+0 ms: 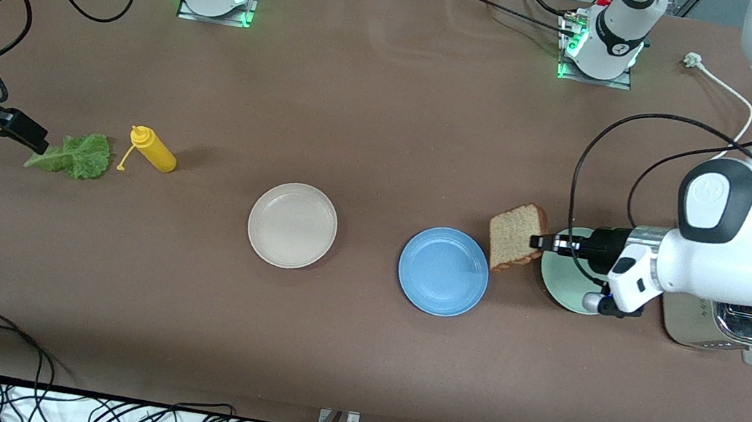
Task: Make sandwich in blue plate with both arms
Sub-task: 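Carry the bread slice over the blue plate with the left gripper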
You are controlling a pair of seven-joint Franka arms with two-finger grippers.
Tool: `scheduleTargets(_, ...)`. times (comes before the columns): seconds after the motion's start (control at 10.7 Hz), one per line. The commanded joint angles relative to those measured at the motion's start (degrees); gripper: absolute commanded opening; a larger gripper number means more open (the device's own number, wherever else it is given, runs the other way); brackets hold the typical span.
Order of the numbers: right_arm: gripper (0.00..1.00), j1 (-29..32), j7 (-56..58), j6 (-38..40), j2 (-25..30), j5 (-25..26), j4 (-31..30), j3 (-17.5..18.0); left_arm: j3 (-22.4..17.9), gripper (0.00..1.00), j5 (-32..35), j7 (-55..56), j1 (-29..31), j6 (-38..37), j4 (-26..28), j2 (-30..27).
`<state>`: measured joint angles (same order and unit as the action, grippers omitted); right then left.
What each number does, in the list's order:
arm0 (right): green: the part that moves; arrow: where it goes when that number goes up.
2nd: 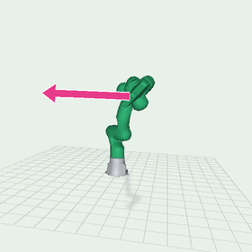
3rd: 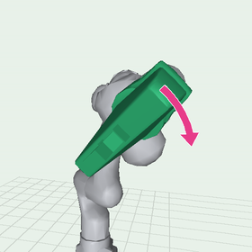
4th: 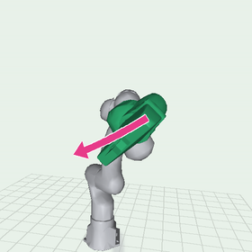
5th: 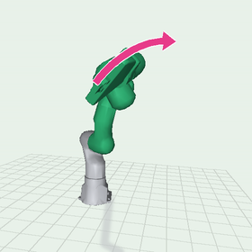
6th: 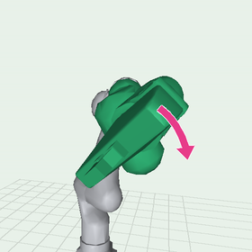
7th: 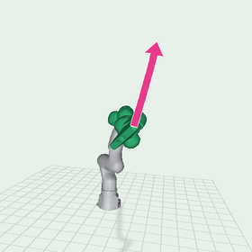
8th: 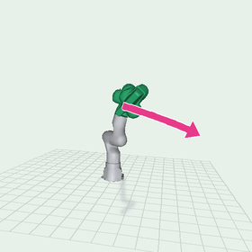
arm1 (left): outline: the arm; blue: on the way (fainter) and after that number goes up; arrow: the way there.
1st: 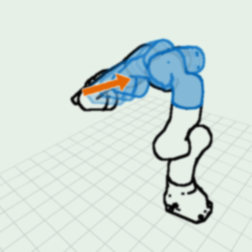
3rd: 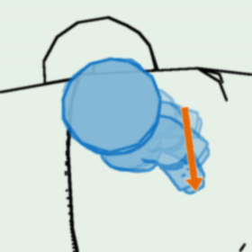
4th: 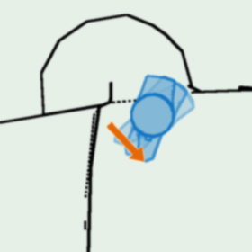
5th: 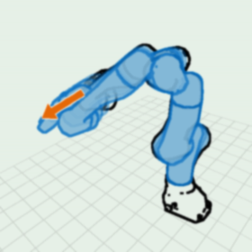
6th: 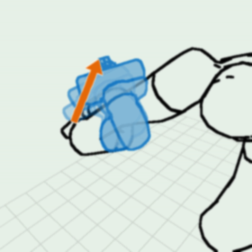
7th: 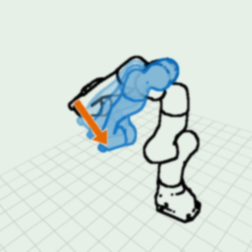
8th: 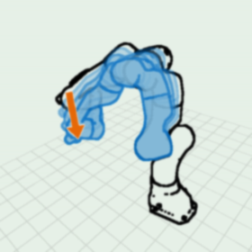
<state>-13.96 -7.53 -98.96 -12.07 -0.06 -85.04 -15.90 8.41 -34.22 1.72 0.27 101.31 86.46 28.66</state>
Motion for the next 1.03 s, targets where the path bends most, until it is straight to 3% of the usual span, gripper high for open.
scheduleTargets(0.0,1.0,0.2,0.1,0.3,0.9,-0.8,-0.2,0.0,-0.5,0.0,-5.7,0.0,-3.9,2.7,-0.7,2.7)
scheduleTargets(0.28,1.0,0.2,0.1,0.3,0.9,-0.8,-0.2,0.0,-0.8,0.0,-13.8,-0.1,-5.8,4.5,-0.9,6.1)
scheduleTargets(0.94,1.0,0.2,0.1,0.3,0.9,-0.8,-0.2,0.0,-0.5,0.0,-14.2,-0.9,-7.5,14.8,-3.1,12.2)
